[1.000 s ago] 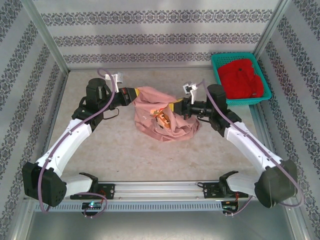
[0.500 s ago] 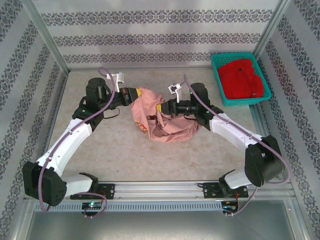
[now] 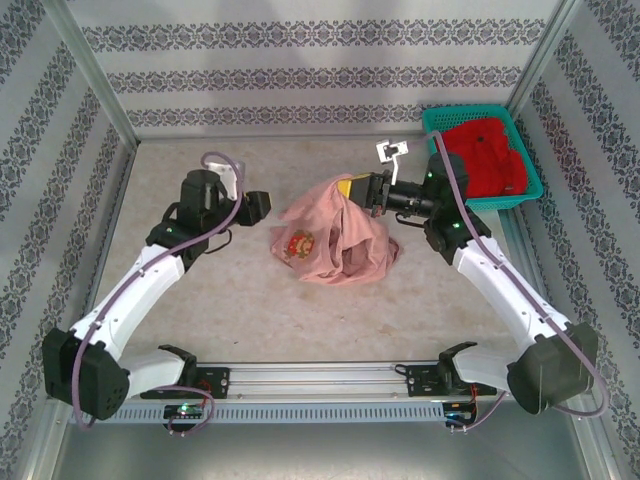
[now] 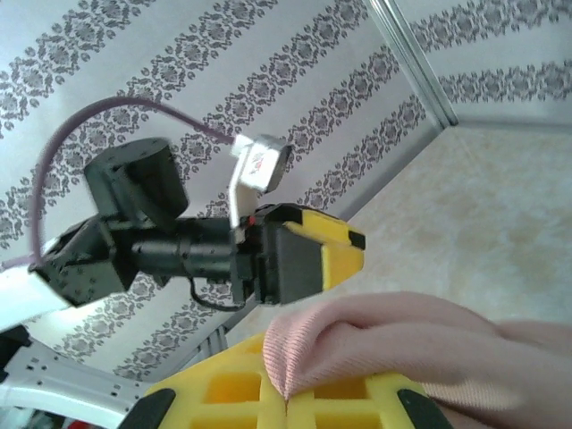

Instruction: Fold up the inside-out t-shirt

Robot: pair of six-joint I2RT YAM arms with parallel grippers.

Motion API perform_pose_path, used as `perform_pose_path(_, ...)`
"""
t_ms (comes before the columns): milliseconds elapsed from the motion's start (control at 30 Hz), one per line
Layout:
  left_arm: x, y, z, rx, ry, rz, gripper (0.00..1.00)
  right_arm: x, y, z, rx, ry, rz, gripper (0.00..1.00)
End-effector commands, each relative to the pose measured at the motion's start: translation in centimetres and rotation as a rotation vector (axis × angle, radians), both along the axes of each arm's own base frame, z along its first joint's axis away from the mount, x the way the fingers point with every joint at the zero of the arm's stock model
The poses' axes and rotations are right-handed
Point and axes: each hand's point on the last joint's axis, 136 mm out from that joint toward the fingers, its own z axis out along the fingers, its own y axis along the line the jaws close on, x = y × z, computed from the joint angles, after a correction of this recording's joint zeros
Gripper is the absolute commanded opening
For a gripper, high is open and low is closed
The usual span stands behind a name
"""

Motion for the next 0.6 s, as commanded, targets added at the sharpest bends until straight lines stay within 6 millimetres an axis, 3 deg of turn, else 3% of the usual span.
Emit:
perform_pose_path(0, -3.1, -3.0, 2.8, 0.056, -0.179, -0.158, 0.59, 0.7, 0.2, -0.1, 0.022, 0.075, -0.003, 0.0)
perform_pose_path(100, -5.7, -7.4, 3.5, 0.058, -0.244, -0.315, 0.64, 1.1, 0.2, -0.2, 0.021, 0.097, -0.009, 0.0)
perform_pose_path(167, -6.0, -9.4, 3.2, 0.088, -0.259, -0.359, 0.68, 1.1, 0.3, -0.2, 0.022, 0.102, -0.003, 0.0)
perform_pose_path(433, -2.4, -13.9, 1.0, 0.201, -0.228, -0.431, 0.69, 1.3, 0.1, -0.8, 0.01, 0.124, -0.016, 0.0)
perform_pose_path(500, -1.1, -14.3, 0.9, 0.201, -0.23, -0.397, 0.62, 1.3, 0.1, -1.0, 0.009, 0.126, -0.015, 0.0)
perform_pose_path(567, 0.2, -14.4, 1.3, 0.193, -0.248, -0.346, 0.46, 1.4, -0.1, -1.3, 0.001, 0.127, -0.024, 0.0)
